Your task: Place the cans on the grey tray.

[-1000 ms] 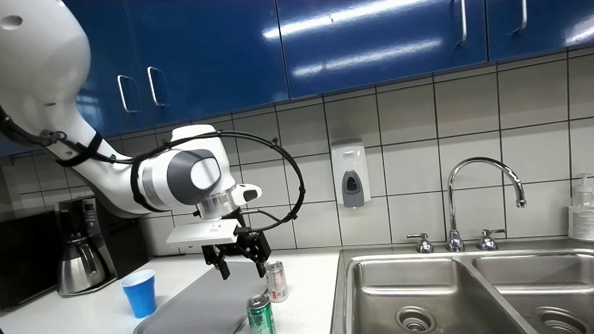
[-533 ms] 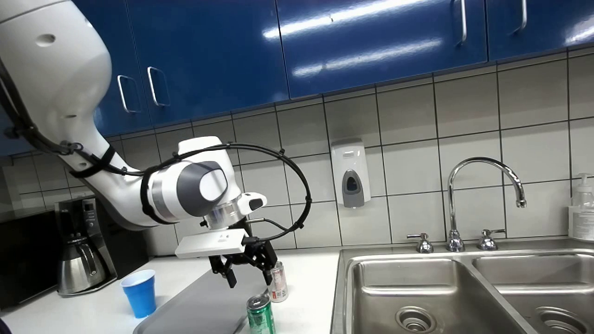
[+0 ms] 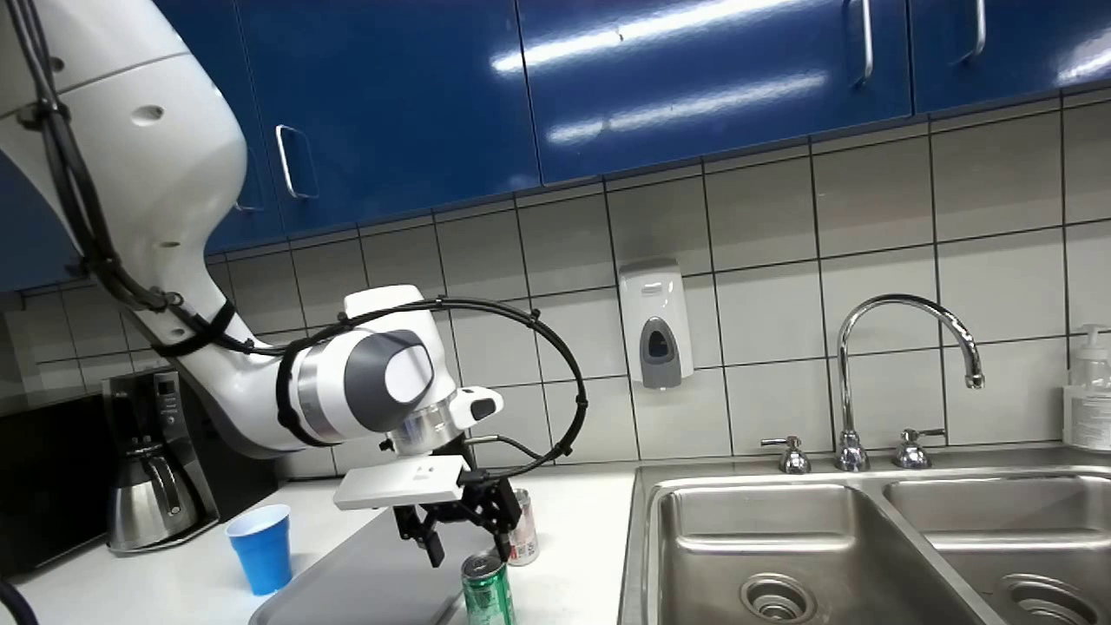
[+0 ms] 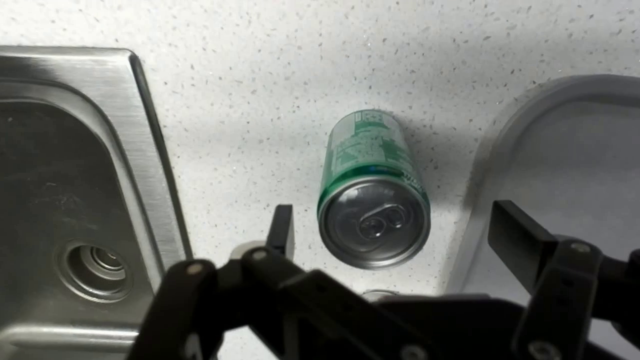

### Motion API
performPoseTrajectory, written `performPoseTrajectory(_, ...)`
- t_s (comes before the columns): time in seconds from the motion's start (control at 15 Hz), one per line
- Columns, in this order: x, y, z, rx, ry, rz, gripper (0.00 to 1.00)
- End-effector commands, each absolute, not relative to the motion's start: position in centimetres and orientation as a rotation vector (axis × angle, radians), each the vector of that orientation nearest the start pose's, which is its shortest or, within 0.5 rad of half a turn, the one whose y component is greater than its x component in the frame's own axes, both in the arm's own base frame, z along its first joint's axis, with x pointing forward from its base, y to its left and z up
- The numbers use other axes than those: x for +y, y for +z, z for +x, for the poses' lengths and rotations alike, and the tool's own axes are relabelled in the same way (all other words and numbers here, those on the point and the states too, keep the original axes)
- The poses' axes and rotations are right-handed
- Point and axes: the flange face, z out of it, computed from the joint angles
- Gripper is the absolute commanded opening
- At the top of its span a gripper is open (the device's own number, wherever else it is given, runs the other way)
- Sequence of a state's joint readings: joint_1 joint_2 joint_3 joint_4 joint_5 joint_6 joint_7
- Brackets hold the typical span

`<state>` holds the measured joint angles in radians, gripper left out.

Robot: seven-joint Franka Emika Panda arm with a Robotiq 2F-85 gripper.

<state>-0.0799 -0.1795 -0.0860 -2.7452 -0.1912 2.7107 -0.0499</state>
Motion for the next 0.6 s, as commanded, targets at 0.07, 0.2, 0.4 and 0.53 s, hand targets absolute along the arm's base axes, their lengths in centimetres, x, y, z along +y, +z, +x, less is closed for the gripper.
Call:
performPoseTrajectory(0.07, -6.2, 27.6, 40.8, -0.054, -0.204, -3.244, 1.0)
performPoseTrajectory(0.2, -6.5, 27.1, 40.9, -0.045, -0.19, -3.25, 1.0)
performPoseTrajectory(0.4, -6.8, 26.5, 41.0, -0.033, -0.177, -3.259, 1.0)
performPoseTrajectory(0.53, -7.0, 26.2, 41.3, -0.025, -0.169, -3.261, 1.0)
